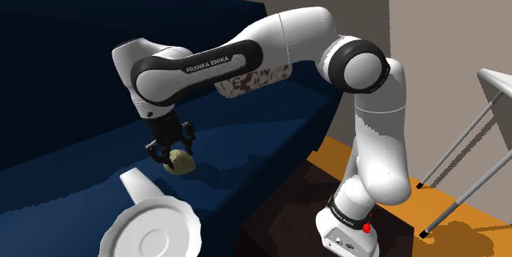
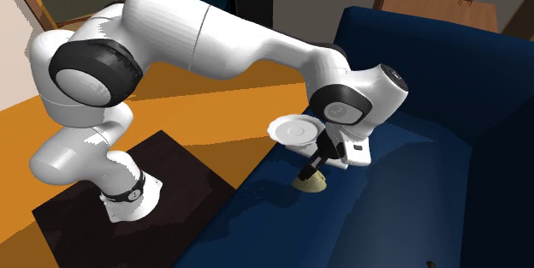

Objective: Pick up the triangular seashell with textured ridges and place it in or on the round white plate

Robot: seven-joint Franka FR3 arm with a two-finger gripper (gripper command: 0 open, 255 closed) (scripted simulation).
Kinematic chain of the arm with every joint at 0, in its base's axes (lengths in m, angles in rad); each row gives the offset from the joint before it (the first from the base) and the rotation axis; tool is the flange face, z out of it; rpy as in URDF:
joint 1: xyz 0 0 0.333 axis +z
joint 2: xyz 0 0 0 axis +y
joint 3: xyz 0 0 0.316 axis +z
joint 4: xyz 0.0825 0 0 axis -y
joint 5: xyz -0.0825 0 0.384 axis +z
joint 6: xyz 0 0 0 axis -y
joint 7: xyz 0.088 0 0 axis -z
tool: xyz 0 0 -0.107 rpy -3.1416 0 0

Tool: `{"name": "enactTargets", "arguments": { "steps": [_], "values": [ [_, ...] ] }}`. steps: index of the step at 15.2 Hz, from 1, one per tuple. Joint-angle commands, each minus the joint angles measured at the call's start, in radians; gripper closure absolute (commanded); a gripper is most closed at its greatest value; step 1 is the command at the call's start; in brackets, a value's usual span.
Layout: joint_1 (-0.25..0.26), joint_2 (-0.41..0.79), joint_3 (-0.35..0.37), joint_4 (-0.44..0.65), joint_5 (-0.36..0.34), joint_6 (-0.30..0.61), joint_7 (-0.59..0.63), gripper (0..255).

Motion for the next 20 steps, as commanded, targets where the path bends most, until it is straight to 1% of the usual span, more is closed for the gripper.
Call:
{"name": "enactTargets", "arguments": {
  "steps": [1, 9, 20],
  "values": [
    [0.0, 0.0, 0.0, 0.0, 0.0, 0.0, 0.0, 255],
    [0.0, 0.0, 0.0, 0.0, 0.0, 0.0, 0.0, 255],
    [0.001, -0.033, 0.004, 0.101, 0.008, -0.133, -0.002, 255]
  ]
}}
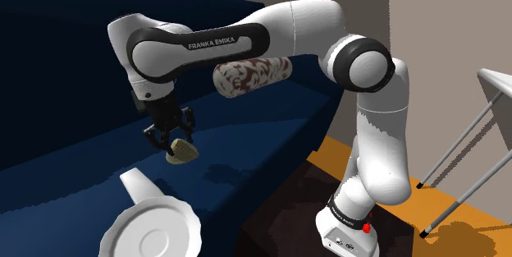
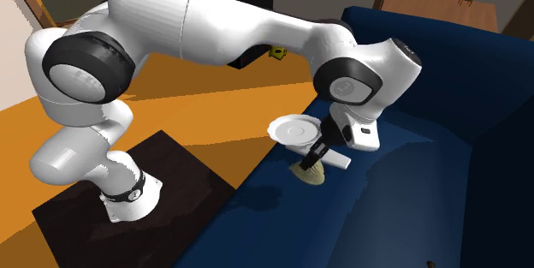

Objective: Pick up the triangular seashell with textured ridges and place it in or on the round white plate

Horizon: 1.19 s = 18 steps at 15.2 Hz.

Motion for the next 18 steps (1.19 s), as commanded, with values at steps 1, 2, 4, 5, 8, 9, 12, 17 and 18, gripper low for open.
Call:
{"name": "enactTargets", "arguments": {
  "steps": [1, 2, 4, 5, 8, 9, 12, 17, 18],
  "values": [
    [0.001, -0.007, 0.001, 0.02, 0.002, -0.027, 0.001, 255],
    [0.001, -0.009, 0.001, 0.031, 0.002, -0.04, 0.001, 255],
    [0.002, -0.011, 0.002, 0.055, 0.003, -0.066, 0.001, 255],
    [0.002, -0.012, 0.002, 0.068, 0.003, -0.079, 0.001, 255],
    [0.004, -0.012, 0.003, 0.107, 0.004, -0.119, 0.002, 255],
    [0.004, -0.012, 0.003, 0.117, 0.004, -0.129, 0.002, 255],
    [0.043, -0.026, 0.026, 0.108, 0.021, -0.132, 0.063, 255],
    [0.111, -0.029, 0.064, 0.122, 0.046, -0.143, 0.17, 255],
    [0.125, -0.026, 0.072, 0.129, 0.05, -0.146, 0.191, 255]
  ]
}}
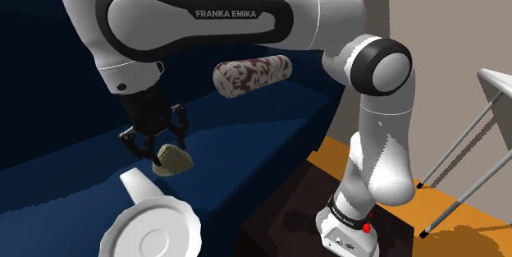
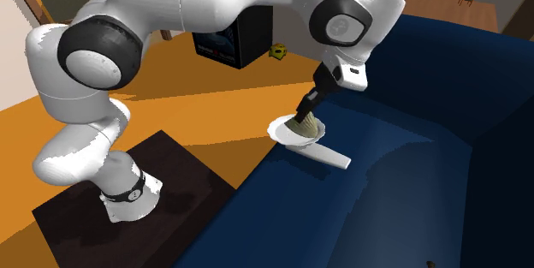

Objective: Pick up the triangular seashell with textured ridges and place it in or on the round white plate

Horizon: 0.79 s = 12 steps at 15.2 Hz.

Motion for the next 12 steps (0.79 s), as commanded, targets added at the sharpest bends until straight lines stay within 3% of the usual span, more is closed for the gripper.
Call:
{"name": "enactTargets", "arguments": {
  "steps": [1, 9, 12],
  "values": [
    [0.03, 0.011, 0.015, 0.019, 0.008, -0.006, 0.046, 255],
    [0.155, 0.078, 0.07, 0.141, 0.024, -0.045, 0.221, 255],
    [0.151, 0.071, 0.068, 0.091, 0.025, -0.002, 0.215, 255]
  ]
}}
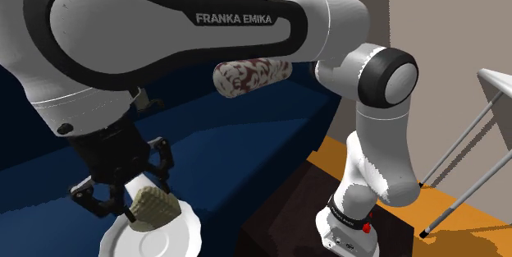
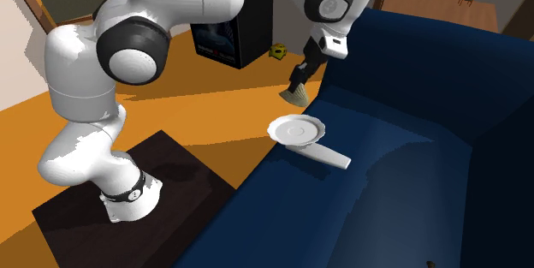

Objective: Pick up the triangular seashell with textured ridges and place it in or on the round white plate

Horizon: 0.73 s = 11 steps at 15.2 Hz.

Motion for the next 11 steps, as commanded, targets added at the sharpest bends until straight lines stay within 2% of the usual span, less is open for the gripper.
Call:
{"name": "enactTargets", "arguments": {
  "steps": [1, 11],
  "values": [
    [-0.001, -0.001, -0.001, -0.025, 0.0, 0.025, -0.001, 255],
    [-0.008, 0.001, -0.005, -0.157, -0.003, 0.157, -0.016, 255]
  ]
}}
